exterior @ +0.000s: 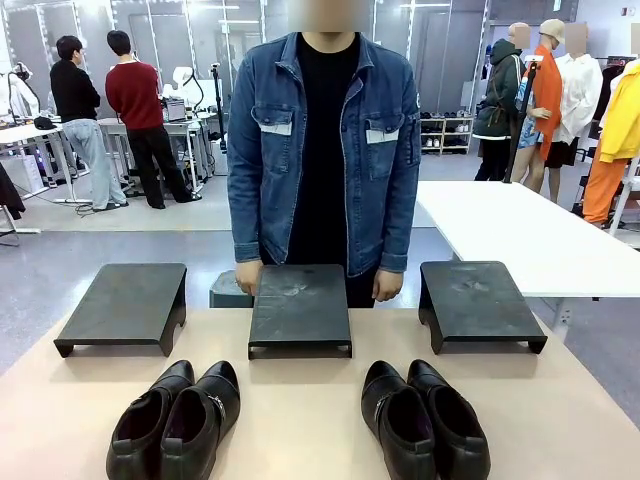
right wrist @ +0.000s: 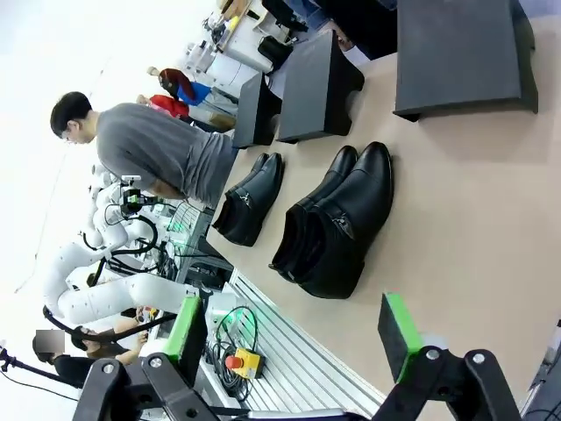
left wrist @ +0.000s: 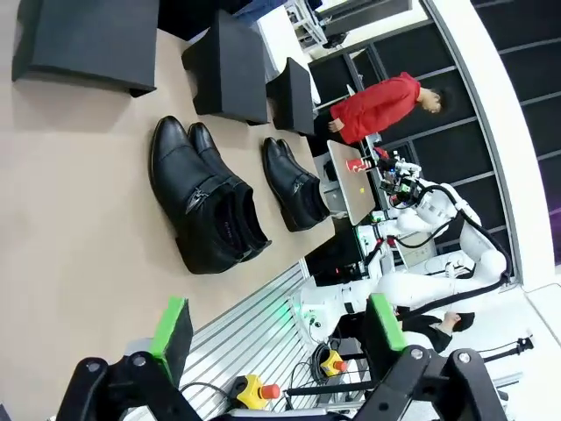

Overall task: Place the shoes on the stand as instructed by the person.
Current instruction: Pick up one pair of Shoes and place it on the Shoes Stand indicated by the person.

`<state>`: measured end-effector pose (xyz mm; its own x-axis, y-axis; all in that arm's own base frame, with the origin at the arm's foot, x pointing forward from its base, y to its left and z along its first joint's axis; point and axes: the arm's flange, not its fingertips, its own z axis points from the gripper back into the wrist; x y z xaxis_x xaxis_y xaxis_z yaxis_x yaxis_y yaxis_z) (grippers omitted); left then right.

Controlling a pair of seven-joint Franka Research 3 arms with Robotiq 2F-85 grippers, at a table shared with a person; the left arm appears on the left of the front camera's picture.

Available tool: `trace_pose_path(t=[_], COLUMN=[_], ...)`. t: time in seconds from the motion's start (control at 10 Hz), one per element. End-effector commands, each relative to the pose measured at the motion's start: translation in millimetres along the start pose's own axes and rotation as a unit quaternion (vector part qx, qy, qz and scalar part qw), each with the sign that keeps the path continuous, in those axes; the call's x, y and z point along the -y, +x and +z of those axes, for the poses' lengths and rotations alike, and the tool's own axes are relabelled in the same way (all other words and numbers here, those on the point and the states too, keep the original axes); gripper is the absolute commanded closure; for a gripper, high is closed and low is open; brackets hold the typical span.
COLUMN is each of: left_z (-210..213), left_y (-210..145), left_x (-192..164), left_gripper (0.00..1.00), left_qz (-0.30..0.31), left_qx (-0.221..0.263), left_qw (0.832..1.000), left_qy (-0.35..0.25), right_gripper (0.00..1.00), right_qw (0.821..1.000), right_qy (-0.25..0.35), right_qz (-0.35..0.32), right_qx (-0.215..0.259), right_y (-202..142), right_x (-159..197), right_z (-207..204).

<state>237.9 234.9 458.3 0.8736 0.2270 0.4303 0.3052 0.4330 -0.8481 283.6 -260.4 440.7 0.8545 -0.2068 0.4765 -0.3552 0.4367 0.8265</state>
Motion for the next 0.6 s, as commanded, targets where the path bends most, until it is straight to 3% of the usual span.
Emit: trace_pose_path(t=[0.0,0.1,0.5], left_z=[-9.8,0.0,0.0], left_y=[5.5,0.0,0.0], left_x=[6.5,0.0,0.0], left_gripper=[0.0,0.0,0.0], left_qz=[-0.025,0.0,0.0], left_qx=[-0.008,0.0,0.0], left_qw=[1.0,1.0,1.0], left_qy=[0.002,0.0,0.0], right_gripper=[0.0,0.0,0.0], right_qw=[1.0,1.0,1.0], right_qy=[-0.007,0.0,0.0], right_qz=[0.029,0.0,0.0], right_qx=[-0.006,0.0,0.0], right_y=[2.4,0.0,0.0], right_x=[-8.8,0.0,0.0], right_z=[-14.3,0.0,0.0])
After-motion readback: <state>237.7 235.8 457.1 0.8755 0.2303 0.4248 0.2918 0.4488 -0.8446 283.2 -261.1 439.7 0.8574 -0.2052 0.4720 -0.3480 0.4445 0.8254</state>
